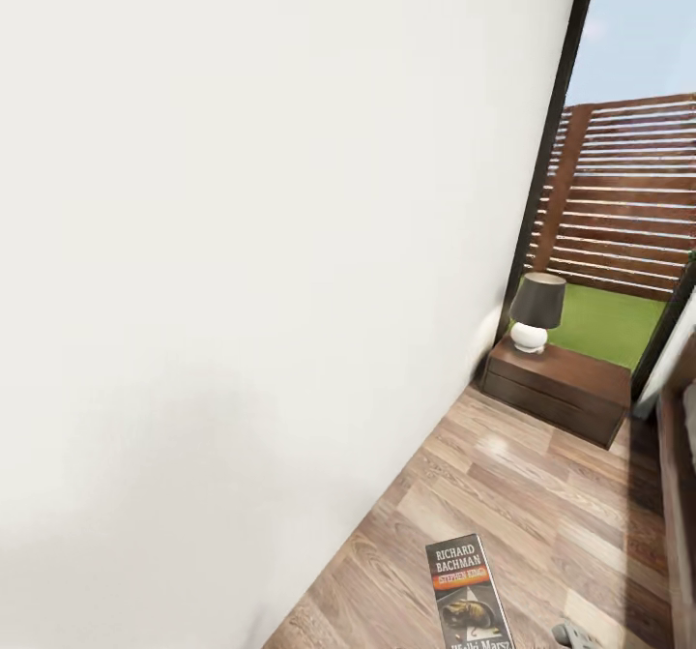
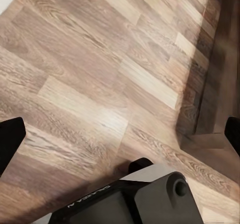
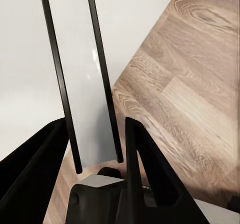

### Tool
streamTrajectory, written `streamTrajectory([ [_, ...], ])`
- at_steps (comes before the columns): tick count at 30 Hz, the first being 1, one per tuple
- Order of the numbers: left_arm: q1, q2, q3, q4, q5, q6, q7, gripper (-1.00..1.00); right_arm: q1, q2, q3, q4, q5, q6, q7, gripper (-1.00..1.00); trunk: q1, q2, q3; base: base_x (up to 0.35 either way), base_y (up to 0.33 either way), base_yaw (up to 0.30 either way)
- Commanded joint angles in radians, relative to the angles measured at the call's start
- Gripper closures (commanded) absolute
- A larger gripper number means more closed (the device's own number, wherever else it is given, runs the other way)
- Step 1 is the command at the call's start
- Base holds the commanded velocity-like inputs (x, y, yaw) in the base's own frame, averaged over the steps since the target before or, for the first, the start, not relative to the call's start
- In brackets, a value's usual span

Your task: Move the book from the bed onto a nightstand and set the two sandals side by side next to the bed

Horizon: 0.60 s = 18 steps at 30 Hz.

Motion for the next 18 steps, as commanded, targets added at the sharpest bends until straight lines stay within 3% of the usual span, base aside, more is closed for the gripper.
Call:
streamTrajectory([
  [1, -0.001, 0.001, -0.005, 0.001, 0.01, -0.002, -0.004, -1.0, -0.002, 0.0, -0.004, 0.002, -0.005, 0.002, 0.004, 1.0, 0.001, -0.002, -0.002, 0.0, 0.0, -0.3],
  [18, -0.001, 0.0, -0.005, 0.001, 0.01, -0.002, -0.004, -1.0, -0.002, 0.0, -0.004, 0.002, -0.005, 0.002, 0.004, 1.0, 0.001, -0.002, -0.002, 0.0, 0.0, -0.3],
])
